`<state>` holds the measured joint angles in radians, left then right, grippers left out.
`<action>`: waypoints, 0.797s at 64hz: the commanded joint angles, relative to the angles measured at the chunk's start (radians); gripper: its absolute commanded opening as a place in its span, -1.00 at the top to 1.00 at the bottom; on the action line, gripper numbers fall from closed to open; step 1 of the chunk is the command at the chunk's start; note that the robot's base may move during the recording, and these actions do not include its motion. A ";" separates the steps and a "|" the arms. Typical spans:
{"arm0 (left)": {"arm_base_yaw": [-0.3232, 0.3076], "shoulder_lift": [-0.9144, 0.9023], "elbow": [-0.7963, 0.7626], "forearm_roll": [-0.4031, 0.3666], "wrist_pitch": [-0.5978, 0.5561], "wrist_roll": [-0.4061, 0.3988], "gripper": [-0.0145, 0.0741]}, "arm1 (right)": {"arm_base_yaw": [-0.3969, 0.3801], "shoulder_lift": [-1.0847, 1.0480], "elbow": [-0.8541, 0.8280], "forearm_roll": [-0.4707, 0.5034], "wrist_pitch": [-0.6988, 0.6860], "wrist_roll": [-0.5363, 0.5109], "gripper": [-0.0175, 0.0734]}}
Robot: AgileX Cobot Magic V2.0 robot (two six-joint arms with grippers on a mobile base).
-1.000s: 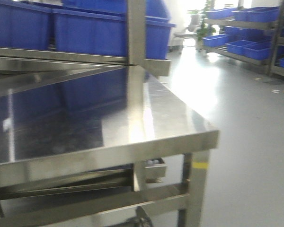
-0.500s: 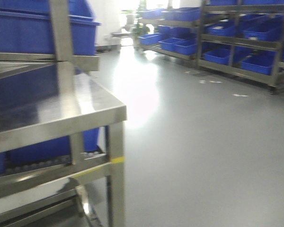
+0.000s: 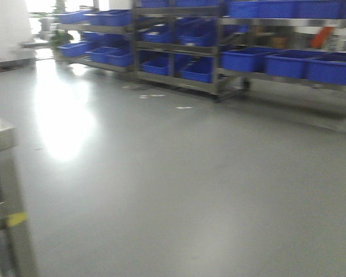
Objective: Pick and sort blue part to right shelf
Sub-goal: 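Drive the base away from the table, holding both bottles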
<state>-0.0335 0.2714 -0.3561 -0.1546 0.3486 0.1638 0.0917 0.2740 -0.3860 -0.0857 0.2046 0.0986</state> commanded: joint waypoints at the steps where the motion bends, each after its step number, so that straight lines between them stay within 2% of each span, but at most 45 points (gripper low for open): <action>1: 0.001 0.007 -0.029 -0.005 -0.090 -0.003 -0.24 | -0.005 0.008 -0.029 -0.011 -0.090 -0.009 -0.27; 51: 0.001 0.007 -0.029 -0.005 -0.090 -0.003 -0.24 | -0.005 0.008 -0.029 -0.011 -0.090 -0.009 -0.27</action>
<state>-0.0335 0.2714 -0.3561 -0.1546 0.3486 0.1638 0.0917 0.2717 -0.3860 -0.0857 0.2046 0.0986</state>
